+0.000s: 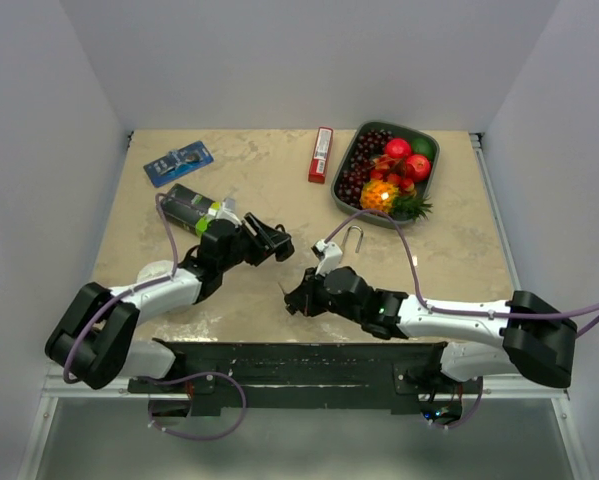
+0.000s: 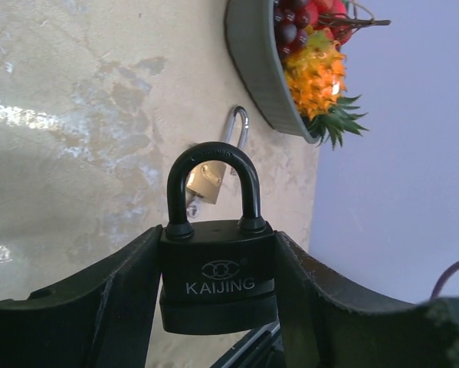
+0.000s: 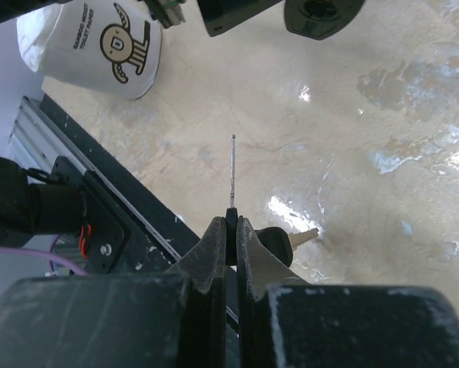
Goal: Unlock with the key
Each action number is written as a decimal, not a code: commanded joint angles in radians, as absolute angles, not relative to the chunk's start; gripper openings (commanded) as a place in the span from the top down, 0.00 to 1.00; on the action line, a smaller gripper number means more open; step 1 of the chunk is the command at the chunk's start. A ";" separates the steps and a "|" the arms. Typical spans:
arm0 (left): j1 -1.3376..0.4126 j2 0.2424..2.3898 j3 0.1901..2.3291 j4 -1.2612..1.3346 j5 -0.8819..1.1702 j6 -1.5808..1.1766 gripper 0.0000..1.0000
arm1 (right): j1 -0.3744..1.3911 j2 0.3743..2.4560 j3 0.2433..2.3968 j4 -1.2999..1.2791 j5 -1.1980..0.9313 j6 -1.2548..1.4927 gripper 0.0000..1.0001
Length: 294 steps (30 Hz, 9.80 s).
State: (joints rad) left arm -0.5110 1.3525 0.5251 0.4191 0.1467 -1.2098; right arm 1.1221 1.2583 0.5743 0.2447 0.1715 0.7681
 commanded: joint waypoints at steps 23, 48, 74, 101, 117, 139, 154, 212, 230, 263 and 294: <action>-0.508 1.157 0.558 0.405 0.132 -1.226 1.00 | 1.121 1.262 0.772 0.127 0.437 0.770 1.00; -0.506 1.138 0.569 0.379 0.129 -1.213 1.00 | 1.089 1.295 0.787 0.196 0.376 0.736 1.00; -0.509 1.132 0.574 0.379 0.146 -1.210 1.00 | 1.026 1.339 0.816 0.245 0.337 0.701 1.00; -0.532 1.195 0.584 0.407 0.155 -1.129 1.00 | 0.916 1.379 0.828 0.393 0.199 0.643 1.00; -0.509 1.301 0.681 0.397 0.317 -1.080 1.00 | 0.914 1.243 0.707 0.371 0.313 0.589 1.00; -0.505 1.354 0.744 0.347 0.433 -1.023 1.00 | 0.882 1.137 0.612 0.454 0.241 0.459 1.00; -0.462 1.509 0.876 0.246 0.572 -0.881 1.00 | 0.881 1.109 0.538 0.433 0.163 0.416 1.00; -0.457 1.832 0.726 0.377 0.581 -0.873 1.00 | 0.953 1.554 0.542 0.640 0.531 0.891 1.00; -0.472 1.844 0.716 0.376 0.586 -0.881 1.00 | 0.916 1.623 0.485 0.882 0.477 0.943 1.00; -0.520 1.792 0.641 0.417 0.581 -0.931 1.00 | 0.877 1.732 0.597 0.973 0.549 0.874 1.00; -0.560 1.606 0.565 0.529 0.535 -0.919 1.00 | 0.789 1.681 0.557 1.034 0.405 0.867 1.00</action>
